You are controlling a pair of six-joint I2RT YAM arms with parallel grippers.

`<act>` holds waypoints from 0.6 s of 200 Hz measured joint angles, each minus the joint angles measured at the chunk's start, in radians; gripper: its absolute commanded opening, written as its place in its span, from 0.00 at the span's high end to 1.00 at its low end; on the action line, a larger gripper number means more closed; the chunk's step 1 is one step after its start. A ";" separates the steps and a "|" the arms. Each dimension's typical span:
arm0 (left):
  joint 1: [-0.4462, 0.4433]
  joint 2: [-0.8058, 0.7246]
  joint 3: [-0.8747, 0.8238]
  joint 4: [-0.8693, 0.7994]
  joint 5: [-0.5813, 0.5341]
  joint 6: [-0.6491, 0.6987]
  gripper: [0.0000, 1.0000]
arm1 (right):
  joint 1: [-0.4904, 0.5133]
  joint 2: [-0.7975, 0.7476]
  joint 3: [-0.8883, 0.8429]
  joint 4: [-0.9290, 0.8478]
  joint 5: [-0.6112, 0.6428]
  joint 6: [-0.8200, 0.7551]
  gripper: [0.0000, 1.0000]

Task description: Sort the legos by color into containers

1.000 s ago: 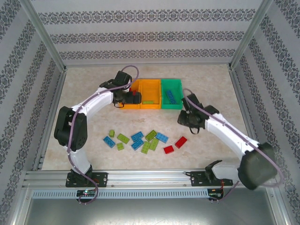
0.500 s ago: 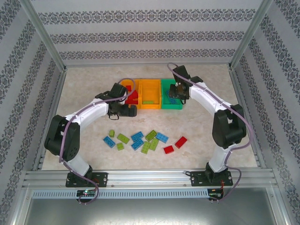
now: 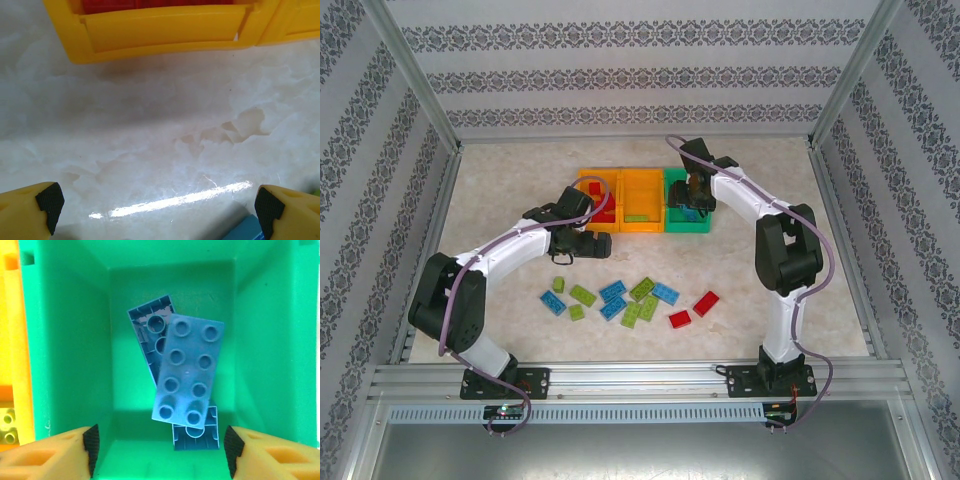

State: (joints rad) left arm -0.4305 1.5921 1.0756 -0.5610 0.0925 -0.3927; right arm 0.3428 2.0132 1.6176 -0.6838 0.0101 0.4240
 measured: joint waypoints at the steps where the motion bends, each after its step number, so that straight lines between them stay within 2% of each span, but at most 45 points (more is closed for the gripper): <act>1: 0.000 0.000 0.000 0.000 0.000 0.000 0.00 | 0.000 0.000 0.000 0.000 0.000 -0.002 0.28; 28: 0.000 0.000 0.000 -0.003 -0.024 -0.004 0.00 | 0.012 -0.019 -0.008 -0.001 0.000 -0.016 0.24; 51: 0.000 -0.002 0.000 -0.007 -0.054 -0.011 0.00 | 0.044 -0.098 -0.062 0.003 0.001 -0.040 0.22; 85: 0.000 -0.019 0.006 -0.019 -0.100 -0.015 0.01 | 0.156 -0.274 -0.222 0.026 -0.002 -0.141 0.20; 120: 0.000 -0.022 0.017 -0.031 -0.129 -0.015 0.00 | 0.227 -0.399 -0.423 0.038 -0.076 -0.315 0.20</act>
State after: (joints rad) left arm -0.4301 1.5700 1.0924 -0.5915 -0.0364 -0.4080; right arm 0.5697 1.6146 1.1950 -0.6456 -0.0662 0.1089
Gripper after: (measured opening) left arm 0.995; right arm 0.798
